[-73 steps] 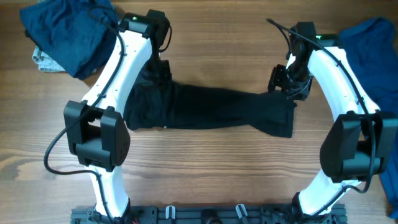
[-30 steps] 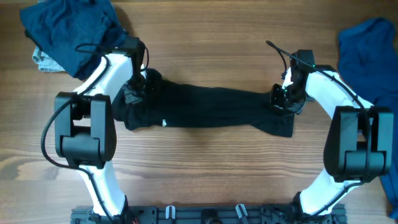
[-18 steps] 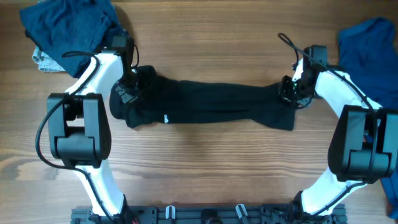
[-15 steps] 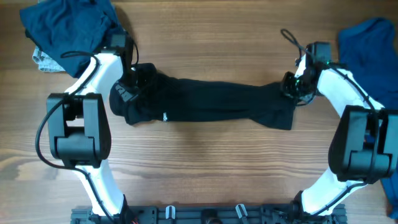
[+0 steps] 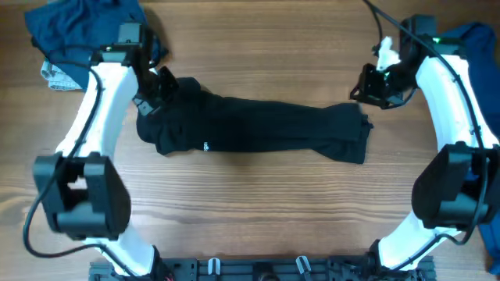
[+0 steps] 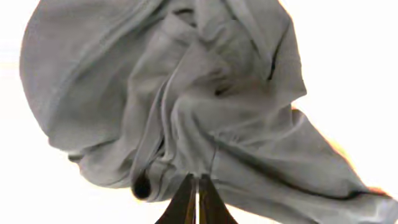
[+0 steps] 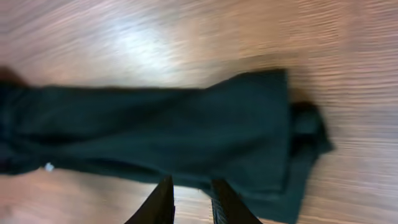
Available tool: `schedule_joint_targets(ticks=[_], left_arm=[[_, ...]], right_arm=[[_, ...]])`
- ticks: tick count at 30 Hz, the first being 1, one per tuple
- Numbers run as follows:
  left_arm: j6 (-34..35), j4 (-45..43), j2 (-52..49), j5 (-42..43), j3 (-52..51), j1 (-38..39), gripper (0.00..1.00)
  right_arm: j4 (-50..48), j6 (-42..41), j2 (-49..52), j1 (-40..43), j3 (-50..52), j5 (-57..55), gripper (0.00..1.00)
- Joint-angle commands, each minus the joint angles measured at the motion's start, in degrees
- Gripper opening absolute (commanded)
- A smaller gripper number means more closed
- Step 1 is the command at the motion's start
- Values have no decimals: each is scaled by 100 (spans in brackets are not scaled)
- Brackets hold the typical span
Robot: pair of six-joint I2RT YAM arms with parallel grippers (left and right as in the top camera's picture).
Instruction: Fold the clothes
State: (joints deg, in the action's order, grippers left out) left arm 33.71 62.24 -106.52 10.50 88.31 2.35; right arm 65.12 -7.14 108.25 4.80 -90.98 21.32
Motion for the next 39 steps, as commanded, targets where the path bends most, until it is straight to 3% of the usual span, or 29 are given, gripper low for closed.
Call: schedule_joint_targets(ticks=[1, 9, 13, 18, 25, 36, 39], left_arm=[[-70, 144, -129, -212, 35, 184, 4], [-22, -424, -612, -118, -179, 1117, 6], [-22, -651, -903, -271, -181, 1187, 5], [-22, -833, -1182, -813, -186, 986, 7], [-24, -979, -1211, -2498, -186, 586, 6], [-22, -1292, -879, -3508, -162, 350, 4], [544, -966, -177, -3436, -162, 354, 4]], right_arm=[[-382, 114, -83, -258, 485, 382, 21], [-1851, -669, -79, -634, 1884, 420, 21], [-2162, -822, -72, -623, 2205, 282, 20], [-2177, -1305, -72, -619, 2398, -750, 21], [-2188, -1405, -72, -619, 2398, -1121, 21], [-2090, -1403, -72, -619, 2398, -1539, 21], [-2041, -1408, -72, -614, 2398, -1565, 22]])
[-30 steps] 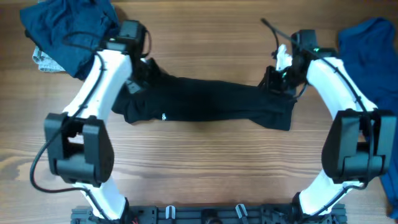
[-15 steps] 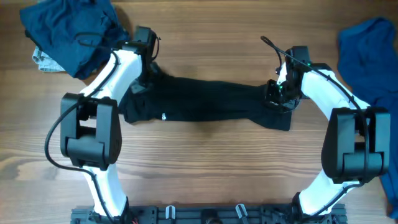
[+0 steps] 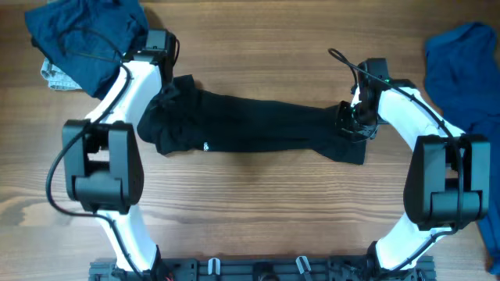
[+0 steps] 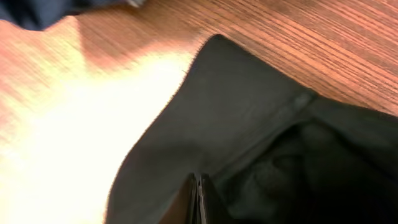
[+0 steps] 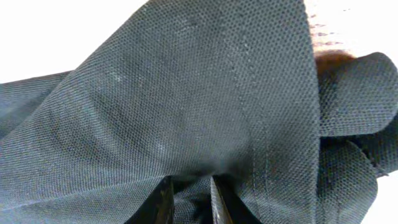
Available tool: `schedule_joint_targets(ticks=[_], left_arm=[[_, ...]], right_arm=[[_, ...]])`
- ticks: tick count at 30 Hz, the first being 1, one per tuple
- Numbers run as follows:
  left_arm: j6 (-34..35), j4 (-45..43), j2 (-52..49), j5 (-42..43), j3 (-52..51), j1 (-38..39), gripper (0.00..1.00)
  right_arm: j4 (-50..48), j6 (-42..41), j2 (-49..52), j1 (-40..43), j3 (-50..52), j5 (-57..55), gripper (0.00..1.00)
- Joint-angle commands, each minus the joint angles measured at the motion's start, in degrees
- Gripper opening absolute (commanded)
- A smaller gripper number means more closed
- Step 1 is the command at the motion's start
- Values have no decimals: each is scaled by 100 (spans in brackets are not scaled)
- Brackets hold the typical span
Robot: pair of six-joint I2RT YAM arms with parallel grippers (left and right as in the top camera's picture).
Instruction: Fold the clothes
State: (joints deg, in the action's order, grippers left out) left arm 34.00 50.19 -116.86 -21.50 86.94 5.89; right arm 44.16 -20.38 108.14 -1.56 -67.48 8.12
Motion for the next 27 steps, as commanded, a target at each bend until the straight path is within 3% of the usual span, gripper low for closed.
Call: schedule_joint_targets(ticks=[1, 5, 11, 15, 17, 19, 23, 27], left_arm=[[549, 345, 1143, 4, -24, 0, 4], [367, 706, 1803, 1279, -26, 79, 4], [326, 1123, 1628, 1788, -90, 330, 5], [92, 1119, 1488, 1823, -90, 649, 11], [92, 1117, 1484, 1825, -90, 789, 20], [90, 1119, 1484, 1825, -90, 916, 28], [72, 1147, 1484, 1823, -90, 1064, 41], [72, 1134, 1484, 1821, -90, 1073, 52]], right_arm=[[74, -175, -61, 39, 48, -402, 21], [197, -671, -59, 238, 48, -1224, 17], [243, -352, -63, 660, -59, -953, 20], [905, -125, -76, 732, -656, -789, 40], [1266, -31, -79, 734, -1025, -817, 67], [1591, -15, -79, 780, -1311, -809, 82], [1823, 227, -76, 1154, -1333, -586, 92], [1556, 1692, -72, 1810, -1198, 1252, 96]])
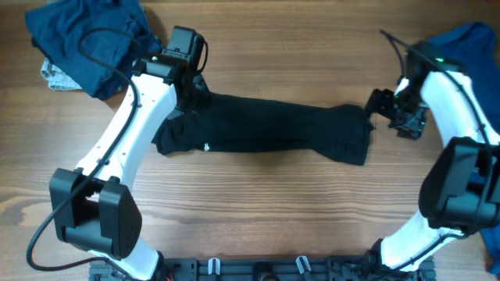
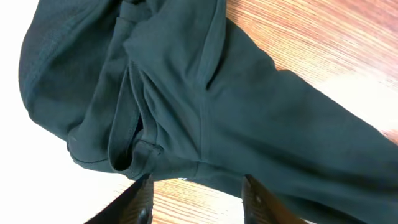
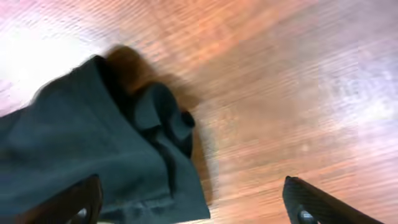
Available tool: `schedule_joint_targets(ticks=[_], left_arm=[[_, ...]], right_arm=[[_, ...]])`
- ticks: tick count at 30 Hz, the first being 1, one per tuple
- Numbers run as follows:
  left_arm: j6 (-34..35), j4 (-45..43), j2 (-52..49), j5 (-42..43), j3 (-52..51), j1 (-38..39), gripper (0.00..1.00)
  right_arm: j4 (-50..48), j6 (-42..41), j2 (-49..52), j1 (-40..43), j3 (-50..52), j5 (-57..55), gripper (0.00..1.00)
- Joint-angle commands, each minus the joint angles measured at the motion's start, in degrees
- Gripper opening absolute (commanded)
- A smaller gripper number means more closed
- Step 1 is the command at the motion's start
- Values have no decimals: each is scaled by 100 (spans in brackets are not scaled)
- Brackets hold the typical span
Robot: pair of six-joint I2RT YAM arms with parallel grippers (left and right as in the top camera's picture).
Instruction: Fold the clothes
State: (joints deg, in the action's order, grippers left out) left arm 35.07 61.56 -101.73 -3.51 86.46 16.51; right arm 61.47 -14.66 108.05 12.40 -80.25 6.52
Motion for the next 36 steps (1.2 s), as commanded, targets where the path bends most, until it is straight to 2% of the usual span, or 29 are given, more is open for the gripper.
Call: schedule_joint_targets(ticks=[1, 7, 11, 14, 16, 28, 36], left_arm=[[-35, -17, -28, 22, -42, 11, 54], [-35, -9, -31, 24, -42, 11, 62], [-35, -17, -31, 24, -42, 11, 69], [-33, -42, -31, 24, -42, 11, 90], [-35, -39, -31, 24, -42, 11, 99], [-31, -46, -31, 24, -42, 11, 100], [-33, -42, -31, 26, -42, 11, 100]], right_arm=[[-236, 1296, -63, 555, 151, 1657, 96], [-505, 2107, -63, 1241, 625, 2533, 98], [-815, 2087, -57, 1281, 964, 3034, 99], [-1075, 2052, -57, 1252, 1340, 3128, 99], [-1198, 2048, -57, 1252, 1539, 3132, 100], [-2369, 1523, -55, 1231, 2629, 3429, 99], [-3215, 693, -52, 385, 3012, 3445, 100]])
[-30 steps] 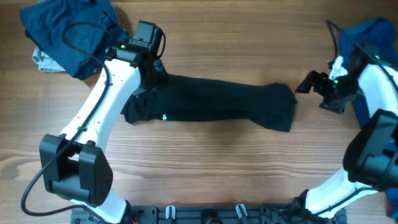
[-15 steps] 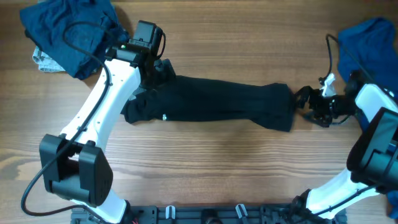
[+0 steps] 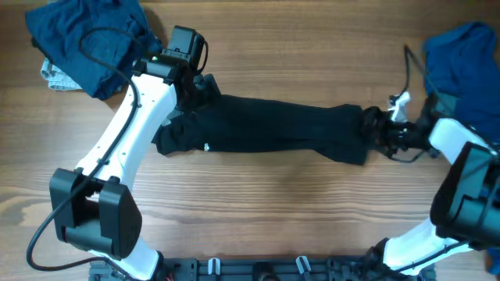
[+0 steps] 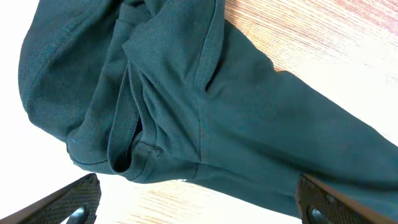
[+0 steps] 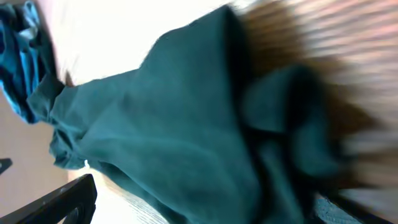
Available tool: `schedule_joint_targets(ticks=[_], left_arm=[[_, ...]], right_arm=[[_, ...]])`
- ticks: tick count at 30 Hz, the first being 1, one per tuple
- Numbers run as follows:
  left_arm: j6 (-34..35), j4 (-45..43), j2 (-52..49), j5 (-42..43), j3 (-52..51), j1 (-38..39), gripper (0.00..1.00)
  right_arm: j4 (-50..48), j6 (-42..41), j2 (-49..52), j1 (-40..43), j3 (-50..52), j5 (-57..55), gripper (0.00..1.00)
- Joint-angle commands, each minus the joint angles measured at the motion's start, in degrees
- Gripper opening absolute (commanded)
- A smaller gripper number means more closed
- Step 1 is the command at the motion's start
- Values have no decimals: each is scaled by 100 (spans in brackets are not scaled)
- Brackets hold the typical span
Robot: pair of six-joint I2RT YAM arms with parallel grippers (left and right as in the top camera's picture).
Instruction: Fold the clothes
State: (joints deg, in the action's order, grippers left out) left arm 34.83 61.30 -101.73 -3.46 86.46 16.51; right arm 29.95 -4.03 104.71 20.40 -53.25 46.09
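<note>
A long black garment [image 3: 266,129] lies stretched left to right across the wooden table [image 3: 250,226], bunched at its left end. My left gripper [image 3: 203,84] hovers at the garment's upper left edge. In the left wrist view this gripper [image 4: 196,208] is wide open over the crumpled cloth [image 4: 186,93]. My right gripper [image 3: 375,129] sits low at the garment's right end, pointing left along it. In the right wrist view it [image 5: 202,205] is wide open, with the folded hem [image 5: 174,124] lying between the fingers, blurred.
A pile of blue clothes [image 3: 86,35] with a grey piece [image 3: 53,76] under it lies at the back left. Another blue garment [image 3: 461,55] lies at the back right, close behind the right arm.
My left gripper has opened wider in the same place. My right gripper was off the garment's right end, higher up; now it is low against that end, pointing along the cloth.
First my left gripper was shut at the bunched left end and my right, nearly shut, hung above the right end. Then both were pressed to the garment's ends. Later both stood open, the right one off the cloth. Now both are wide open at the ends.
</note>
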Motion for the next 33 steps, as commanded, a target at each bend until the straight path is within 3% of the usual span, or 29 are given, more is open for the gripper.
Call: schedule_joint_targets(ticks=[1, 6, 8, 9, 10, 12, 13, 14, 15, 20, 23, 33], left_arm=[[-9, -15, -31, 22, -42, 11, 100], [-9, -11, -31, 22, -42, 11, 100], [-9, -9, -31, 22, -42, 11, 100], [-9, -11, -31, 20, -42, 11, 100], [-9, -11, -31, 20, -42, 11, 100], [-9, -11, -31, 20, -42, 11, 100], [-9, -9, -31, 20, -42, 11, 100], [-9, -11, -31, 20, -44, 11, 100], [-9, -9, -31, 20, -42, 11, 100], [-9, 52, -31, 20, -42, 11, 100], [-9, 94, -31, 20, -42, 11, 100], [-9, 90, -31, 17, -42, 11, 100]], right_arm=[[-107, -415, 282, -555, 313, -514, 100], [-232, -597, 282, -861, 313, -581, 99], [-315, -708, 282, -855, 313, -605, 95], [-367, -721, 282, -855, 313, -603, 88], [-428, -826, 282, -855, 313, -651, 75], [-555, -1056, 282, -855, 310, -824, 46], [-579, -1158, 282, -824, 299, -1038, 24], [-575, -1156, 282, -809, 299, -1104, 11], [-570, -1163, 282, -800, 299, -1154, 4], [-221, -1349, 280, -643, 125, -2044, 5], [289, -964, 280, -415, -232, -2114, 4], [2343, -490, 275, -131, -2179, -3628, 4]])
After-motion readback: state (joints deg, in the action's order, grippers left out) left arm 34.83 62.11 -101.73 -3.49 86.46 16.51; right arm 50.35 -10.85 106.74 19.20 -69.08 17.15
